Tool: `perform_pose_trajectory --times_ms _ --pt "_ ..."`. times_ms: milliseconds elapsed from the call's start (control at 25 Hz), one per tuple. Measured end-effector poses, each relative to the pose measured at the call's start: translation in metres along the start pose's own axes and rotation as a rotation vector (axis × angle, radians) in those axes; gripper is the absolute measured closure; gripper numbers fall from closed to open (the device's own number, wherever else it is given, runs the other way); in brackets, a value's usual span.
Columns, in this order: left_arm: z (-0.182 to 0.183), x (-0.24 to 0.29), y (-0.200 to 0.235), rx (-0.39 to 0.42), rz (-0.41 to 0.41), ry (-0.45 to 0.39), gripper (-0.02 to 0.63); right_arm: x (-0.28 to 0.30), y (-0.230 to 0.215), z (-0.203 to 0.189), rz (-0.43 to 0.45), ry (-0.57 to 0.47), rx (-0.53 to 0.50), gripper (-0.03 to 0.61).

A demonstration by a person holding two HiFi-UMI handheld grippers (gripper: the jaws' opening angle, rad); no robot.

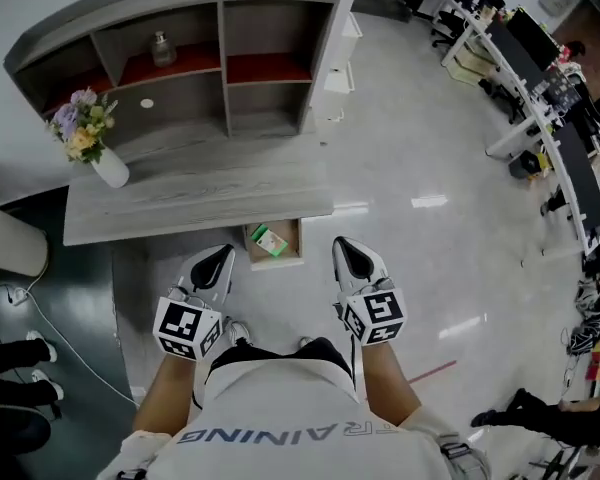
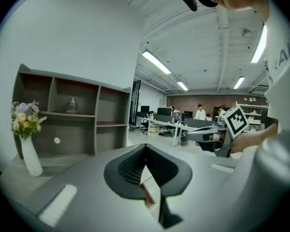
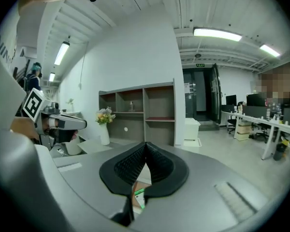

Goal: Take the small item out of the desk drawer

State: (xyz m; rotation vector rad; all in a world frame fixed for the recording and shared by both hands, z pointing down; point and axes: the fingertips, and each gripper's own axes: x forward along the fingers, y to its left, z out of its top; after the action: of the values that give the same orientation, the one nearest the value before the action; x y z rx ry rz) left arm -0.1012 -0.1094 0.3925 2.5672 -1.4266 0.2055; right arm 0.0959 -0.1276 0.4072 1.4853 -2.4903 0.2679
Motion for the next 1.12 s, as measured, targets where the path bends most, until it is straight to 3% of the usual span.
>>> perform_pose_trajectory --times_ms 240,600,960,1120 --pt "-0.010 0.016 0.016 -0.002 -0.075 0.019 0.612 0.003 0.004 -0.021 -0.082 0.035 0.026 0.563" --pt "-0.017 0.035 -0.008 -0.045 -0.033 0.039 0.612 0.017 -0.024 -0.020 -0.022 -0.009 0.019 0.561" --pt "-0.013 0.030 -0.004 -0.060 0.018 0.043 0.612 0.032 -0.020 -0.018 0.008 0.004 0.020 0.299" --pt "-0.009 0.026 -0.001 -0.050 0.029 0.035 0.612 0.033 -0.018 -0.018 0.001 0.016 0.017 0.222"
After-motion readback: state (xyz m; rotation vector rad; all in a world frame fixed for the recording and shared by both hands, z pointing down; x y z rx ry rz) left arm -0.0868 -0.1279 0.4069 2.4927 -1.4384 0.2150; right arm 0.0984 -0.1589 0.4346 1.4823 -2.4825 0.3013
